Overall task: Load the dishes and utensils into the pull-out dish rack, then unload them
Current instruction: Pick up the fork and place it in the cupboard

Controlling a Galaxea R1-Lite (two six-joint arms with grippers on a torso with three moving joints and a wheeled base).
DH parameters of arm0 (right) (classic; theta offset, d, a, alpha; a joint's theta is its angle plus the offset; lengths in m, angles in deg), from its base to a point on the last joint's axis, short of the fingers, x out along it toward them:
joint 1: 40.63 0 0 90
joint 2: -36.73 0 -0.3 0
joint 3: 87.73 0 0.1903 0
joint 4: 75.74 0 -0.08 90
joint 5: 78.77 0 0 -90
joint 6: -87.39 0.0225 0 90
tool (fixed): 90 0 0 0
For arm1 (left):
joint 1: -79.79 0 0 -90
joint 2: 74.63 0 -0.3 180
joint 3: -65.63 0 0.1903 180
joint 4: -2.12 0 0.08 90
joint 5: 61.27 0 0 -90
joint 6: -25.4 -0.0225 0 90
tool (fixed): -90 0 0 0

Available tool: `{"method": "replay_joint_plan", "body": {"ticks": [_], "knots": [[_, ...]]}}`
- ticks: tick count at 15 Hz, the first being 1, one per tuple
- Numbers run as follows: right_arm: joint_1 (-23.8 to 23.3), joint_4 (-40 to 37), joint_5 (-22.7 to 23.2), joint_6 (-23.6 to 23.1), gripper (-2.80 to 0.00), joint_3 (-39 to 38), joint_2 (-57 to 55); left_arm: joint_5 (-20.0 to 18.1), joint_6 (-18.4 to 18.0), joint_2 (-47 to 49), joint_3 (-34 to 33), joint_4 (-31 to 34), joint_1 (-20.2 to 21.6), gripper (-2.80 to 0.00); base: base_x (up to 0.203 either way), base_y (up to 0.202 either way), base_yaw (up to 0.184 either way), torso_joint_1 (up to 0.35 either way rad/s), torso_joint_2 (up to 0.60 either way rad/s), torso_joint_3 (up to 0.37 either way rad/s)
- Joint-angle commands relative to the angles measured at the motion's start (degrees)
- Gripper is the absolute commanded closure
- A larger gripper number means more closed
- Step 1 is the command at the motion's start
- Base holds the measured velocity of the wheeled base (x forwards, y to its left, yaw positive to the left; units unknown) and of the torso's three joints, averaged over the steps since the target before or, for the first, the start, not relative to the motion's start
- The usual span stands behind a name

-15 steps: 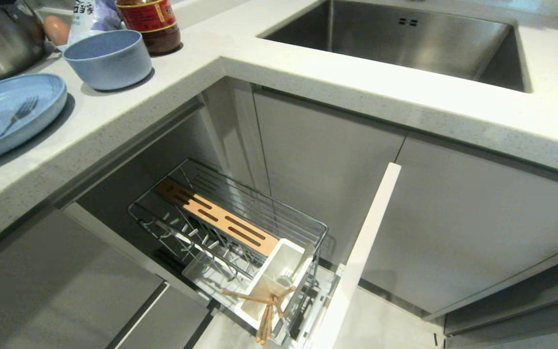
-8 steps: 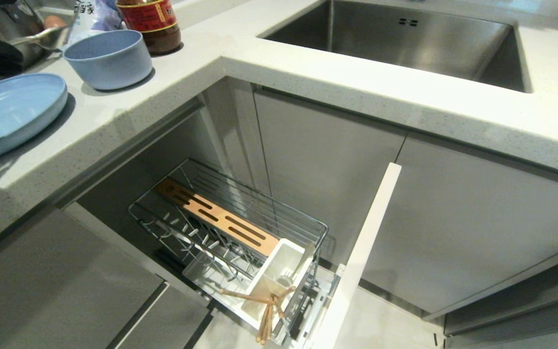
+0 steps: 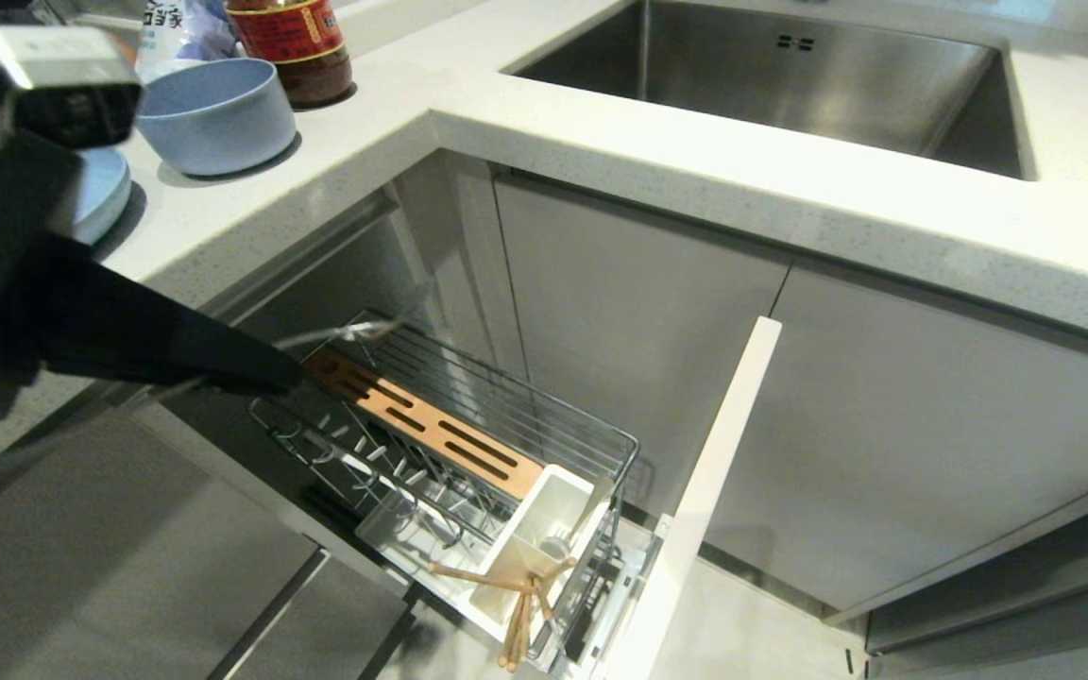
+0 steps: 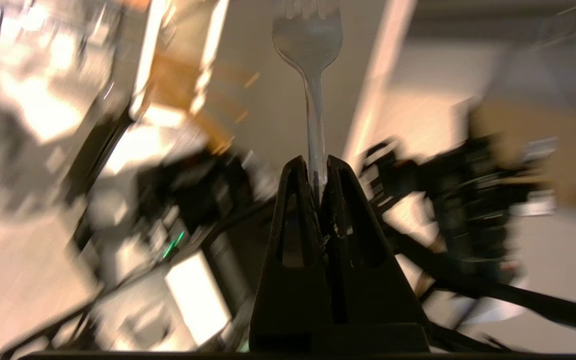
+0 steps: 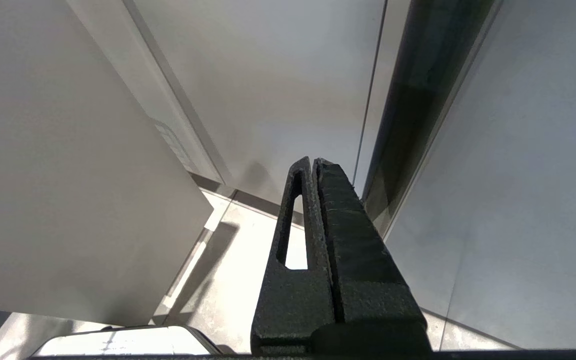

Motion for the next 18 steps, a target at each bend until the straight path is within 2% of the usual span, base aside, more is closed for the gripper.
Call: {"method": "replay_joint_plan", "body": {"ticks": [1,6,13,18], "knots": [[0.0,0.0,0.0,0.0,0.00,0.0,0.2,1.5,0.1,8.0,-0.5,3.3,-2.6,0.00,0.000,0.000,0.000,0.000,0.00,0.000],[0.0,0.0,0.0,0.0,0.00,0.0,0.2,2.5,0.2,18.9,0.0,7.3,-3.0,0.00,0.000,0.000,0.000,0.000,0.00,0.000],[0.0,0.0,0.0,0.0,0.00,0.0,0.2,2.7,0.4,31.0,4.6,11.1,-3.0,0.00,0.000,0.000,0.000,0.000,0.00,0.000],[0.0,0.0,0.0,0.0,0.00,0.0,0.2,3.6,0.0,37.7,5.8,6.9,-2.8,0.00,0.000,0.000,0.000,0.000,0.00,0.000]]}}
